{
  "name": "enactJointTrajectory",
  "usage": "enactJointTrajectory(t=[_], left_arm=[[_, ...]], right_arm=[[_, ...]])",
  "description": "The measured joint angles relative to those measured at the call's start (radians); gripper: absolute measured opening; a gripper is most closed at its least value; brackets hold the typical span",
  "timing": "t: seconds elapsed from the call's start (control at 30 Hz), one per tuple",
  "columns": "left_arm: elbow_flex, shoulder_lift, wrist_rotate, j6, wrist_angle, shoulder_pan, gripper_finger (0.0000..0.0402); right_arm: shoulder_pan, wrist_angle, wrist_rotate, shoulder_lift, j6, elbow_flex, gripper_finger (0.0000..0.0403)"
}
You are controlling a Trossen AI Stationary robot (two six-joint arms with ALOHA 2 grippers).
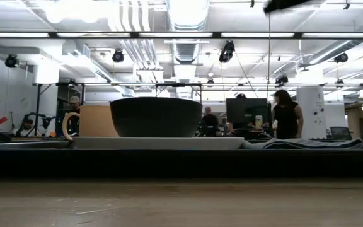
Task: Set up tray
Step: Put the green spoon on the gray napkin on the black serving tray
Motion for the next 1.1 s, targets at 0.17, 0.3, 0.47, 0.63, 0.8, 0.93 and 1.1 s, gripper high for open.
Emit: enactJointTrajectory(t=[0.17,0.3,0.47,0.63,0.8,0.93,1.1], left_arm=[[0.093,0.001,0.05,-0.013,-0.085,0.069,0.0022],[0.119,0.001,0.066,-0.029,-0.124,0.101,0.0022],[0.124,0.001,0.133,-0.077,-0.122,0.129,0.0022],[0.116,0.002,0.185,-0.084,-0.124,0.133,0.0022],[0.116,0.002,0.214,-0.07,-0.135,0.143,0.0022],[0.116,0.002,0.258,-0.069,-0.152,0.149,0.0022],[0.115,0.004,0.245,-0.061,-0.182,0.151,0.0022]], right_arm=[[0.014,-0.198,0.026,0.149,0.028,0.261,0.0169],[0.013,-0.35,0.083,0.276,0.055,0.464,0.0168],[0.013,-0.421,0.209,0.434,-0.013,0.628,0.0168],[-0.001,-0.422,0.311,0.56,-0.084,0.732,0.0168],[-0.006,-0.436,0.336,0.664,-0.142,0.852,0.0167],[-0.005,-0.452,0.371,0.731,-0.183,0.947,0.0167],[-0.004,-0.599,0.362,0.776,-0.105,1.048,0.0167]])
